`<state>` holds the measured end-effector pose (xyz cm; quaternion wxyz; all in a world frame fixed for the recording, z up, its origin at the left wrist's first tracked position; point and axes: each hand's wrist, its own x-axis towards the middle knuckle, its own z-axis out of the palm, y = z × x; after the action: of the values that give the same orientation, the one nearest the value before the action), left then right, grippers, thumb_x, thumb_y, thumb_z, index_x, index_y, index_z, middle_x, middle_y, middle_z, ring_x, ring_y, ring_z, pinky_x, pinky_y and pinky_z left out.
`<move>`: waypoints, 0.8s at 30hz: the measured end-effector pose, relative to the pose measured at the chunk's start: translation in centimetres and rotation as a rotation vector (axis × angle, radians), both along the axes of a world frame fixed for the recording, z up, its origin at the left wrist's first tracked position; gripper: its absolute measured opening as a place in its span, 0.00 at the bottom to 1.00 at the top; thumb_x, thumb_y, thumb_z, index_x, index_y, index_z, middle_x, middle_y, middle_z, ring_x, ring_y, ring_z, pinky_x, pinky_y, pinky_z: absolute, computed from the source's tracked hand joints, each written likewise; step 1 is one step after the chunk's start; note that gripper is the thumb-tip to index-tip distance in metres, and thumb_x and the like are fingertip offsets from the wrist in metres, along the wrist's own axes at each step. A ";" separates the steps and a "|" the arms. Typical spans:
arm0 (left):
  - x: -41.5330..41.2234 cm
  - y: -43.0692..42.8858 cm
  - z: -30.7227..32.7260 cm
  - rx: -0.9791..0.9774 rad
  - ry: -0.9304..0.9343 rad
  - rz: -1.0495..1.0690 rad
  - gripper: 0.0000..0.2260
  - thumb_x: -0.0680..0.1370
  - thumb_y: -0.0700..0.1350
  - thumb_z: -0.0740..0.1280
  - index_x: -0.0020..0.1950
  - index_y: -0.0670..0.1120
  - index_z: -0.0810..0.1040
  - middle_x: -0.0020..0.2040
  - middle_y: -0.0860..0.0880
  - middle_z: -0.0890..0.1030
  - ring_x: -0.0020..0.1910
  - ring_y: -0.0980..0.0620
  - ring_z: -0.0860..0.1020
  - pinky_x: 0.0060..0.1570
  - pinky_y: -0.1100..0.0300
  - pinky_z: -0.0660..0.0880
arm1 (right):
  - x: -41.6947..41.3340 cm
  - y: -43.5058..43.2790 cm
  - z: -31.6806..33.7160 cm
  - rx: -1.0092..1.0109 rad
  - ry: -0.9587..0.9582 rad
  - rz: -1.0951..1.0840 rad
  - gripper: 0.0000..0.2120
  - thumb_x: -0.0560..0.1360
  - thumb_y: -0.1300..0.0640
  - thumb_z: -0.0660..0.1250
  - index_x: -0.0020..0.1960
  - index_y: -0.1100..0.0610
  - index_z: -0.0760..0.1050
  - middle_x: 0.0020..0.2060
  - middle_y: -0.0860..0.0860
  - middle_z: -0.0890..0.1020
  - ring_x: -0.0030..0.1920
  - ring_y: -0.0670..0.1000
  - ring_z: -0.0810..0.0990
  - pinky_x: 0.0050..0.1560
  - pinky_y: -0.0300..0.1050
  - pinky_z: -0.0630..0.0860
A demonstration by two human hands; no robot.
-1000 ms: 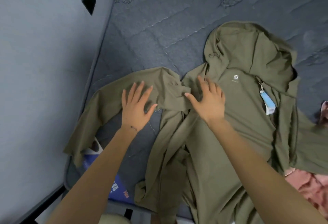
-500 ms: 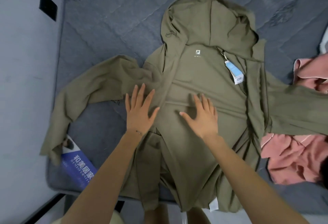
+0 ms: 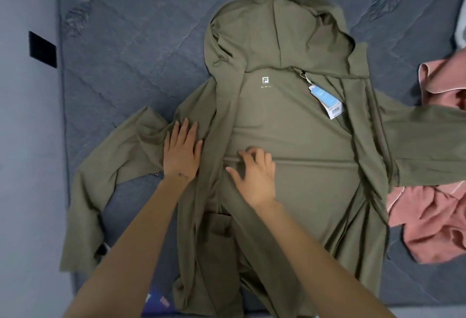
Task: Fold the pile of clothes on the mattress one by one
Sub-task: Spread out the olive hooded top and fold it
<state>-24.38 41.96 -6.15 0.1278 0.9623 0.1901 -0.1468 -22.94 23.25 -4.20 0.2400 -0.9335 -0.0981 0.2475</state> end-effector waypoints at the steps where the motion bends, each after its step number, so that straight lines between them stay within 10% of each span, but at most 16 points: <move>1: -0.3 0.8 -0.2 0.023 0.020 -0.005 0.23 0.83 0.51 0.52 0.79 0.49 0.54 0.79 0.47 0.52 0.78 0.47 0.49 0.75 0.52 0.43 | 0.2 1.0 -0.1 0.009 0.015 -0.017 0.25 0.76 0.41 0.65 0.68 0.54 0.71 0.60 0.54 0.70 0.62 0.56 0.66 0.59 0.47 0.59; 7: -0.5 3.1 -0.3 0.024 -0.097 0.041 0.29 0.82 0.53 0.57 0.79 0.44 0.51 0.79 0.44 0.52 0.77 0.45 0.53 0.75 0.50 0.48 | 1.1 5.7 -1.1 0.183 0.163 -0.239 0.16 0.73 0.49 0.71 0.56 0.58 0.77 0.54 0.55 0.76 0.58 0.55 0.70 0.61 0.46 0.65; 13: 0.3 5.2 -0.9 -0.020 -0.129 0.218 0.25 0.83 0.50 0.56 0.77 0.40 0.57 0.78 0.43 0.56 0.77 0.46 0.53 0.76 0.51 0.45 | 1.5 6.0 -0.8 0.391 0.156 -0.594 0.03 0.78 0.62 0.63 0.48 0.62 0.71 0.37 0.58 0.77 0.38 0.58 0.76 0.42 0.49 0.69; 24: 2.5 3.0 0.6 -0.058 -0.210 0.080 0.21 0.82 0.49 0.58 0.75 0.45 0.64 0.77 0.44 0.60 0.77 0.43 0.54 0.74 0.45 0.45 | 4.7 -1.2 -1.6 0.402 0.134 -0.902 0.09 0.77 0.58 0.67 0.54 0.63 0.74 0.38 0.51 0.76 0.42 0.51 0.74 0.45 0.41 0.68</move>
<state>-21.89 44.96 -5.53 0.1804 0.9600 0.2093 -0.0452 -18.23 22.06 -5.76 0.5041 -0.8003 0.2855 0.1546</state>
